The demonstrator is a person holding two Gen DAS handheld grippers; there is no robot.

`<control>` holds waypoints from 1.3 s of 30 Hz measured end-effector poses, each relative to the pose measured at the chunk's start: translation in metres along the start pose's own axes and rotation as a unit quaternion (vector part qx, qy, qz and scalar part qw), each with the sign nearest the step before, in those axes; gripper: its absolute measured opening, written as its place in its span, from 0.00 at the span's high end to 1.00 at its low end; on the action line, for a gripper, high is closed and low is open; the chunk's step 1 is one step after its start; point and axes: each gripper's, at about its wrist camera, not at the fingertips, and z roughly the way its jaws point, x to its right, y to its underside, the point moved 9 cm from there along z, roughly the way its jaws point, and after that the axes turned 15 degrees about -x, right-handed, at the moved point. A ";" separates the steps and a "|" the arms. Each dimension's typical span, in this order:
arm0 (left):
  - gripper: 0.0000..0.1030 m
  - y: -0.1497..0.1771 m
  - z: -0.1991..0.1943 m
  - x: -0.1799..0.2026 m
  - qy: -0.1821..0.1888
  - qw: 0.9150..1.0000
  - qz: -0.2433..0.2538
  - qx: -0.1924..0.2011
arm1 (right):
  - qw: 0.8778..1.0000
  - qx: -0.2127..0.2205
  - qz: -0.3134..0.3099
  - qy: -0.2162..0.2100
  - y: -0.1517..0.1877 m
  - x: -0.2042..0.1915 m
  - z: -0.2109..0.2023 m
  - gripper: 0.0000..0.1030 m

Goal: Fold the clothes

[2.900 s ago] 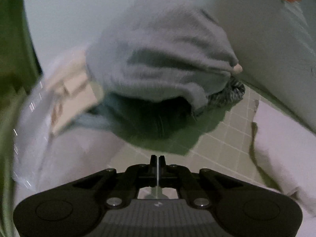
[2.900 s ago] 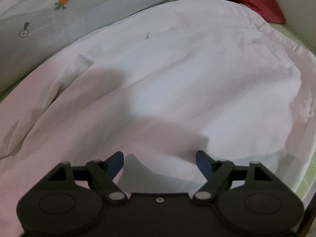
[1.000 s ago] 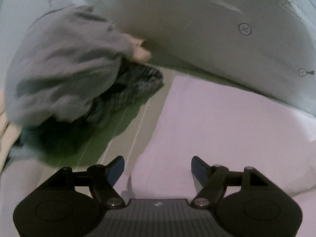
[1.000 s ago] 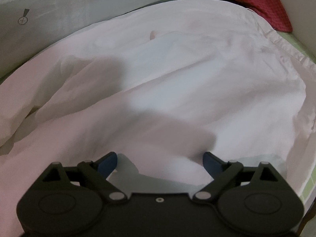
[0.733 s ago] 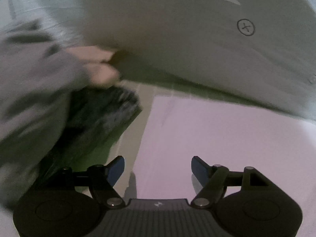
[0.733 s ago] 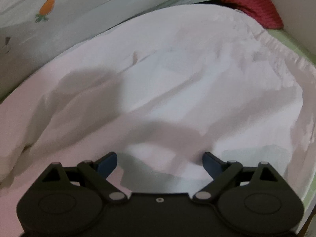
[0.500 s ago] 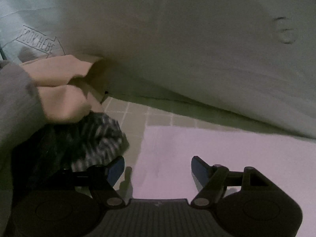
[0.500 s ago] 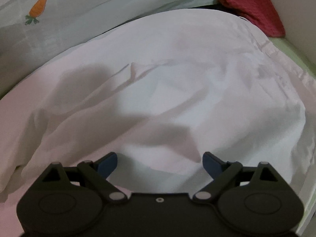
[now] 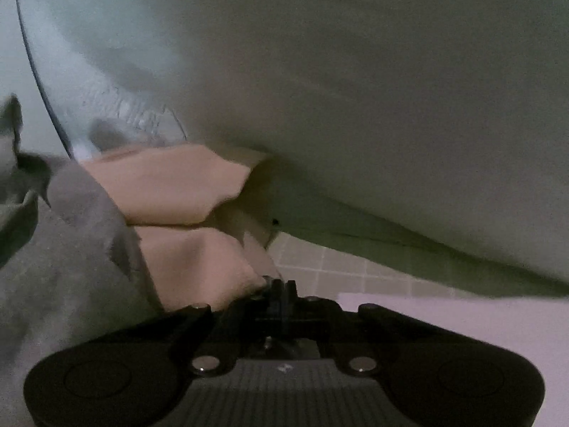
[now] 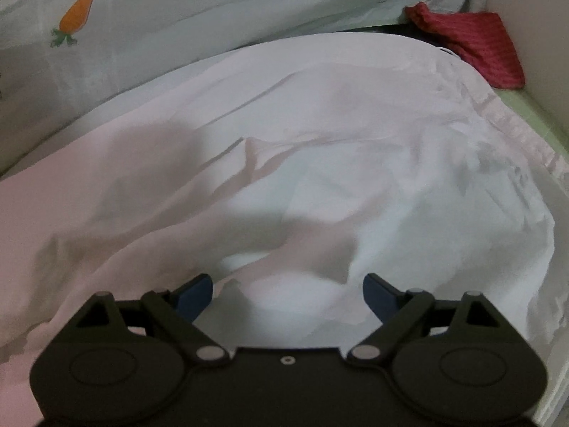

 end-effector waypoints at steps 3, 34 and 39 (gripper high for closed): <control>0.48 0.007 -0.027 0.003 0.036 0.999 -0.002 -0.001 | 1.000 0.010 0.020 -0.014 0.008 0.010 -0.008 0.11; 0.13 0.375 -0.258 0.137 0.112 0.983 -0.051 -0.134 | 0.989 0.030 0.118 -0.081 0.046 0.272 -0.030 0.00; 0.13 0.402 -0.271 0.162 0.100 0.982 -0.072 -0.145 | 0.989 -0.006 0.100 -0.112 0.024 0.286 -0.011 0.12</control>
